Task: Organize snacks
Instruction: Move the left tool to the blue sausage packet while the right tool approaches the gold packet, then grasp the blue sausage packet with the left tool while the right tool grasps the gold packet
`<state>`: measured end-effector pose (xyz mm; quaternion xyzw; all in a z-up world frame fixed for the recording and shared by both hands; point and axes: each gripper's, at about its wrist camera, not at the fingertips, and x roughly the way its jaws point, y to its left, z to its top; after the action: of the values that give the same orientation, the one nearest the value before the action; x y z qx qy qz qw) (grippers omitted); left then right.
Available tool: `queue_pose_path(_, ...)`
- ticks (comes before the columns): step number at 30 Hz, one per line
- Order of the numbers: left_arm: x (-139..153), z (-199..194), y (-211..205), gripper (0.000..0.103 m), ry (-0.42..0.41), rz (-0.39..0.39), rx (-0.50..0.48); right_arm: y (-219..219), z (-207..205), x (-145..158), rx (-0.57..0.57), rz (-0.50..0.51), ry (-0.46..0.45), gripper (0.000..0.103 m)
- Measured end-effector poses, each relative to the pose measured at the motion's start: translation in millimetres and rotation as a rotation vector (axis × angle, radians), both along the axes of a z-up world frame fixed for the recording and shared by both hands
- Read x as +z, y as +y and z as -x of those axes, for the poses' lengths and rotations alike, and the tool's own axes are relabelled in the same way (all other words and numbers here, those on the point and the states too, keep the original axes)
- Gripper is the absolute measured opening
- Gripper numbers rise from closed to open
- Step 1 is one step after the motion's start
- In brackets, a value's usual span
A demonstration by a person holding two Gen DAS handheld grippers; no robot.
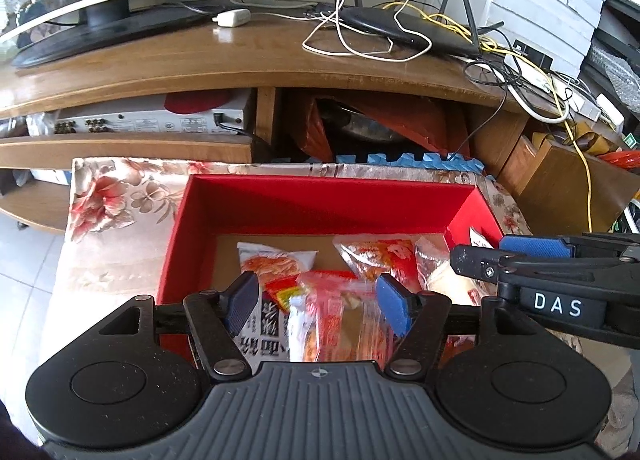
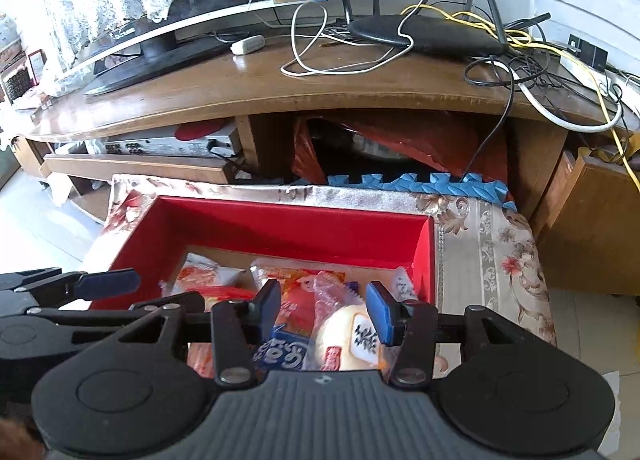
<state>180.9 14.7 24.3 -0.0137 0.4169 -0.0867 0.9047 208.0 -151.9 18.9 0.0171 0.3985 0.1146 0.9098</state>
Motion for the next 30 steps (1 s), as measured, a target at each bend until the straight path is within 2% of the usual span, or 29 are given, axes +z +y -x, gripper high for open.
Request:
queue_pose_path(9, 1.3, 43.8, 33.6, 0.075, 0.017, -0.008, 0.045, 19.2, 38.7, 1.8, 0.092, 0.011, 0.001, 0.045)
queue_pose_path(12, -2.4, 56.8, 45.7, 0.075, 0.045, 0.024, 0.071, 27.8, 52.2, -1.2, 0.128, 0.017, 0.011, 0.045)
queue_pose_path(23, -43.3, 88.2, 57.9, 0.077, 0.176, -0.005, 0.158, 46.9, 86.3, -21.9, 0.225, 0.056, 0.071, 0.046)
queue_pose_path(30, -62.6, 86.5, 59.7, 0.084, 0.233, -0.007, 0.219, 50.9, 94.7, -27.8, 0.266, 0.06, 0.092, 0.047)
